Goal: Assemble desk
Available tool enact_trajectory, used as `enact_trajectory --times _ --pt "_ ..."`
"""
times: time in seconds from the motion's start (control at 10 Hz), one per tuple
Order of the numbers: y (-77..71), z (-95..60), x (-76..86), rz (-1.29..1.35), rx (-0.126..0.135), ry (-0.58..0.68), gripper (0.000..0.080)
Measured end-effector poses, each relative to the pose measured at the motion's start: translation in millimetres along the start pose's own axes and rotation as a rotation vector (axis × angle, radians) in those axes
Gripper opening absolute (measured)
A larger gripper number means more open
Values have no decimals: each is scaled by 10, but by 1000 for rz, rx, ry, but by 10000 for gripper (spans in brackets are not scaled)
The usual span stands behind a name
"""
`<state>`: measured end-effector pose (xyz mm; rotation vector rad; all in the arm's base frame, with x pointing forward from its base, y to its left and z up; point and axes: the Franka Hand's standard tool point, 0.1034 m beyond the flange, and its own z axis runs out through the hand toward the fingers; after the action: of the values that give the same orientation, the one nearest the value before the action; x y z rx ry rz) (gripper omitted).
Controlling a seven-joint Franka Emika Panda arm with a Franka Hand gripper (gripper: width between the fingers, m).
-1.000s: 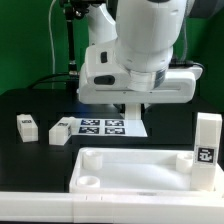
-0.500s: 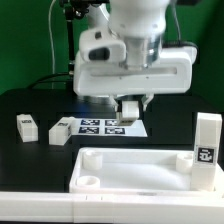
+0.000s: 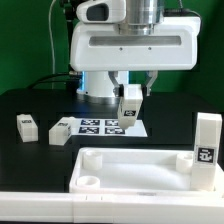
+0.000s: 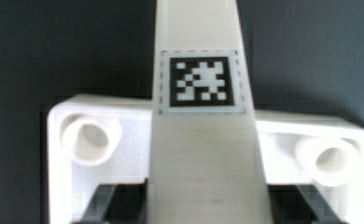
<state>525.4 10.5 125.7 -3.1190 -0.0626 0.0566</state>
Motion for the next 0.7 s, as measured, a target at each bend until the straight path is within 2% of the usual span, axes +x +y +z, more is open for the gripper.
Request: enact_trajectory --times 0.1,0.2,0.3,0.4,0.5,0.6,0.7 --pt "22 -4 23 -1 -9 81 290" --pt "48 -115 114 -20 -14 137 290" --pt "67 -304 290 -28 -23 233 290" --pt "89 -382 369 -27 -26 272 290" --pt "99 -392 399 -26 -31 308 290" --pt "131 -397 416 -29 -47 409 290" --pt "147 -358 370 -29 -55 437 290"
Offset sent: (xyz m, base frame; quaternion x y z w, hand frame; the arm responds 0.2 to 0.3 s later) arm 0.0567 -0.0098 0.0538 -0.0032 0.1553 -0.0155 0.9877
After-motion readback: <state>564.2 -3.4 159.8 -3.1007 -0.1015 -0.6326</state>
